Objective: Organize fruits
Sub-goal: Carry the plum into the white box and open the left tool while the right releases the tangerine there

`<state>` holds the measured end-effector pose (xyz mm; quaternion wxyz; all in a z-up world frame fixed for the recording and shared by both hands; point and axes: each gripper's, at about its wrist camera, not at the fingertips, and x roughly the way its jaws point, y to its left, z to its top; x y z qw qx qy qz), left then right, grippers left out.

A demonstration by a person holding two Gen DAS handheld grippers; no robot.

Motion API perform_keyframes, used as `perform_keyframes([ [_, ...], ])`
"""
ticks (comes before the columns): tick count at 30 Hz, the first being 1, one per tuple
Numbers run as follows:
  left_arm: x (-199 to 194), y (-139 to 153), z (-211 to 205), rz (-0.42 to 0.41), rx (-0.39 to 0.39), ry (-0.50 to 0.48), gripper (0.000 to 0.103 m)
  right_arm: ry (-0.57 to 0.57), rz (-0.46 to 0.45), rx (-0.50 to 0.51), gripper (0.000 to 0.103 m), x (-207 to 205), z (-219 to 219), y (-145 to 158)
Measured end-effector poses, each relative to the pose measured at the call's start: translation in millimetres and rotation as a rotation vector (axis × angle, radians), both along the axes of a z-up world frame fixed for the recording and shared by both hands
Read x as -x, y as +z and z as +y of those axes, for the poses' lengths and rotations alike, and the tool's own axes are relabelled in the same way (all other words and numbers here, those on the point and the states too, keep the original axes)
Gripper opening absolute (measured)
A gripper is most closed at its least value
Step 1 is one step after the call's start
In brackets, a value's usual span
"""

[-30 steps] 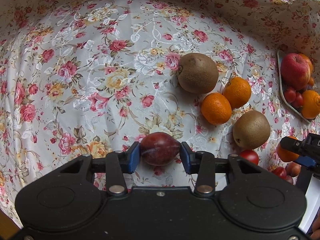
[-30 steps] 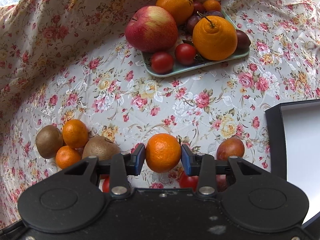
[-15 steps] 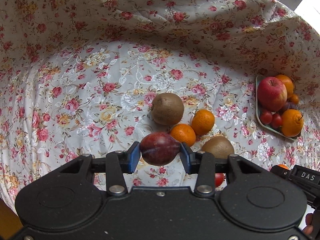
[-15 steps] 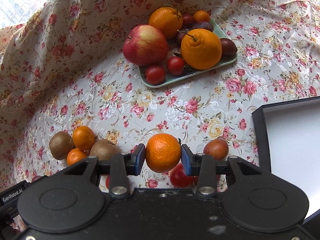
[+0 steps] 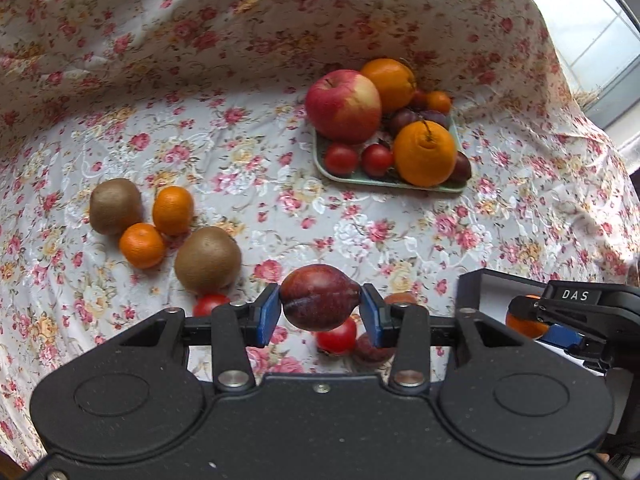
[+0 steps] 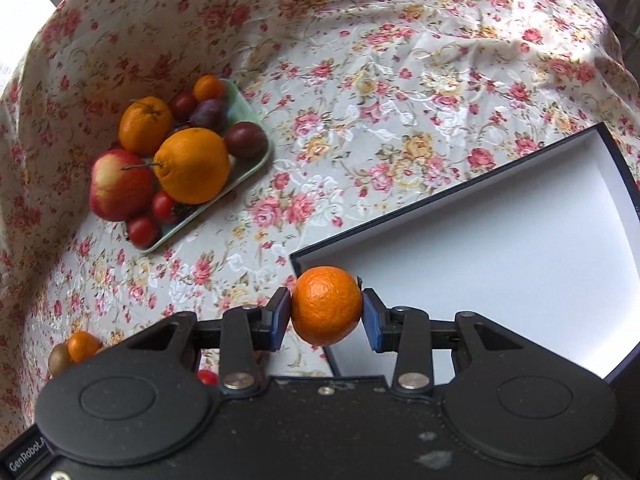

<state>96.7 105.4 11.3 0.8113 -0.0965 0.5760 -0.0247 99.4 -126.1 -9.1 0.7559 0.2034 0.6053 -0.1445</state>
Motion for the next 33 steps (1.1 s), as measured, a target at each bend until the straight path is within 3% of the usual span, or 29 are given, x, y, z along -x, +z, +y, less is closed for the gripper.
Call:
perform_keyframes([
  [10,4.0,-14.3,-102.0,0.074,0.044,-0.179,0.051,-0.19,0.142,0.004,0.04,30.2,-101.3,-21.0],
  [14,8.1,-18.2,-135.2,0.077,0.022,-0.235,0.051,-0.236,0.176,-0.005,0.04,45.4,-129.7,-27.2],
  [21,14.3,-26.6,-172.0,0.079,-0.023,-0.291,0.05,-0.253,0.174,0.015,0.04,62.5,-157.7,-23.7],
  [28,17.2,-26.7,-191.0,0.047,-0.043,-0.311,0.059,-0.264,0.156,0.003,0.04,71.5,-173.3,-14.7],
  [33,18.3,-31.5,-196.7,0.058,-0.052,-0.316,0.059,-0.247,0.091,0.052,0.038,69.1,-176.2,-6.3],
])
